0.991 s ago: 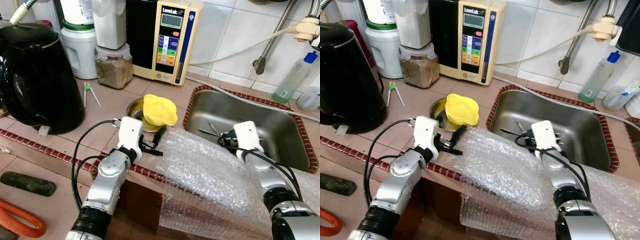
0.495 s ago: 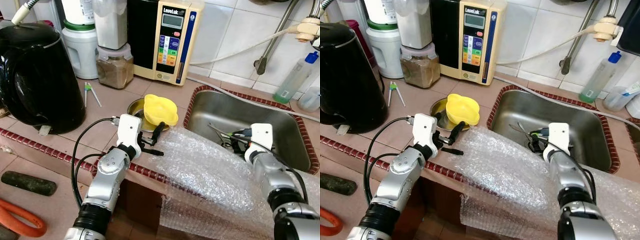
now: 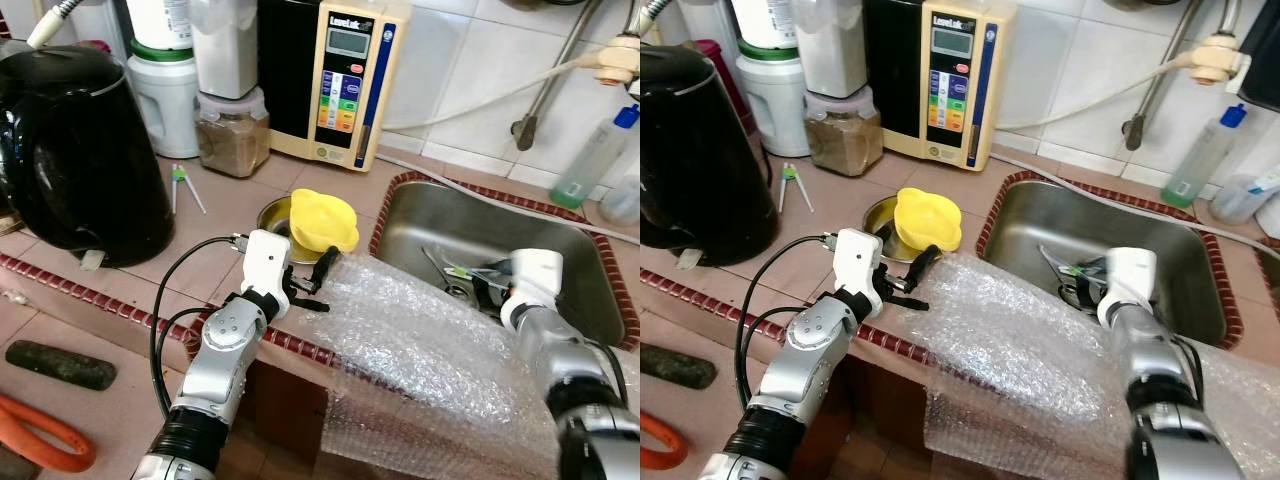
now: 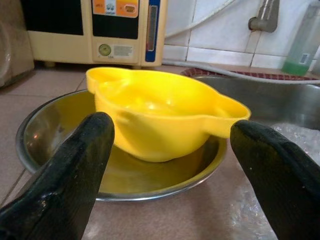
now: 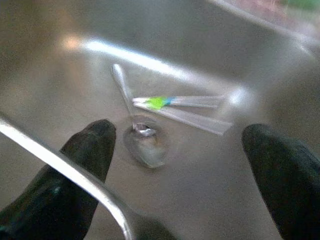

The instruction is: Kitchen organization

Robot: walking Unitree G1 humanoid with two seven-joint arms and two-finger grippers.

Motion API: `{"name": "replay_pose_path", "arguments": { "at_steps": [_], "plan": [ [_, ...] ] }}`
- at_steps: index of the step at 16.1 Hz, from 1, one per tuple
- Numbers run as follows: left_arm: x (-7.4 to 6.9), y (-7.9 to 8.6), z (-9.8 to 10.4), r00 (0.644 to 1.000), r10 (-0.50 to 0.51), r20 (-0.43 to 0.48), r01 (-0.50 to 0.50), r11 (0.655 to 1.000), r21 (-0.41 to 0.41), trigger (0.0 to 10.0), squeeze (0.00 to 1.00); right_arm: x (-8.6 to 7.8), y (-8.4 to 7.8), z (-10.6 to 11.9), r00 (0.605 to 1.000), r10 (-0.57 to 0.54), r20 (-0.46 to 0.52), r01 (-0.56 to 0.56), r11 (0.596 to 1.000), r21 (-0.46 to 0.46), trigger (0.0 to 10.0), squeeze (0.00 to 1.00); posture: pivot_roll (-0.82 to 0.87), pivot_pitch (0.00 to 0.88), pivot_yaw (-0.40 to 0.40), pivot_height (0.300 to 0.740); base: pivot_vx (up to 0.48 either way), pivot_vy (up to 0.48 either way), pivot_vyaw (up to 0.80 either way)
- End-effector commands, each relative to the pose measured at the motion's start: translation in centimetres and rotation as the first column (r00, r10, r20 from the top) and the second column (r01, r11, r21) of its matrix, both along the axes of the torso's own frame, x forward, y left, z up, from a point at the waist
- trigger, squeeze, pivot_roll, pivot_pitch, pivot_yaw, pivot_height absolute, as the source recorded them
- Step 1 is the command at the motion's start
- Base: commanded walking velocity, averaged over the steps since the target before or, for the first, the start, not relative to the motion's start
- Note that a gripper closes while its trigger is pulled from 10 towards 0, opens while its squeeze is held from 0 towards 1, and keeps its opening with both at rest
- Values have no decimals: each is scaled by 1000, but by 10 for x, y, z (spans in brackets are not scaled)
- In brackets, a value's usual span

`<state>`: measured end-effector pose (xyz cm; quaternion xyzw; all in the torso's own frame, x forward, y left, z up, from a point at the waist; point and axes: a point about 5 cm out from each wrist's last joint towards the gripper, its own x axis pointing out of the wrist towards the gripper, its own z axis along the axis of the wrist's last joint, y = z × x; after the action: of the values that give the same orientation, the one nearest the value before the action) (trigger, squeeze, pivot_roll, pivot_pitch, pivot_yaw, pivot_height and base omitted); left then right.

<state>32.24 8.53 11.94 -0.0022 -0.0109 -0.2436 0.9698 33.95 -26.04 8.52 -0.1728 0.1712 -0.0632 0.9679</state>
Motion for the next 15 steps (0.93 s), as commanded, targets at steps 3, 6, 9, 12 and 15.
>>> {"name": "replay_pose_path", "arguments": {
  "at_steps": [3,6,9,12,15],
  "plan": [
    [2,-6,4,1000,-10,17,10,1000,6,10000,1000,-2,2,-4,999,-47,-5,47,982,183,10000,1000,159,0,-60,740,0,0,0],
    [2,-7,3,1000,-12,15,12,1000,5,10000,1000,2,5,4,990,-126,68,73,854,515,10000,1000,157,0,-56,740,0,0,0],
    [4,-7,4,1000,-12,16,12,1000,9,10000,1000,-1,-5,12,993,-35,110,28,998,62,10000,1000,156,0,-50,740,0,0,0],
    [6,-6,5,1000,-4,28,4,1000,23,10000,1000,1,3,17,984,-12,177,-2,997,74,10000,1000,160,0,-47,740,0,0,0],
    [6,-7,6,999,-6,34,5,999,33,10000,0,2,7,10,992,-45,116,18,975,224,10000,1000,159,0,-42,740,0,0,0]
  ]
}}
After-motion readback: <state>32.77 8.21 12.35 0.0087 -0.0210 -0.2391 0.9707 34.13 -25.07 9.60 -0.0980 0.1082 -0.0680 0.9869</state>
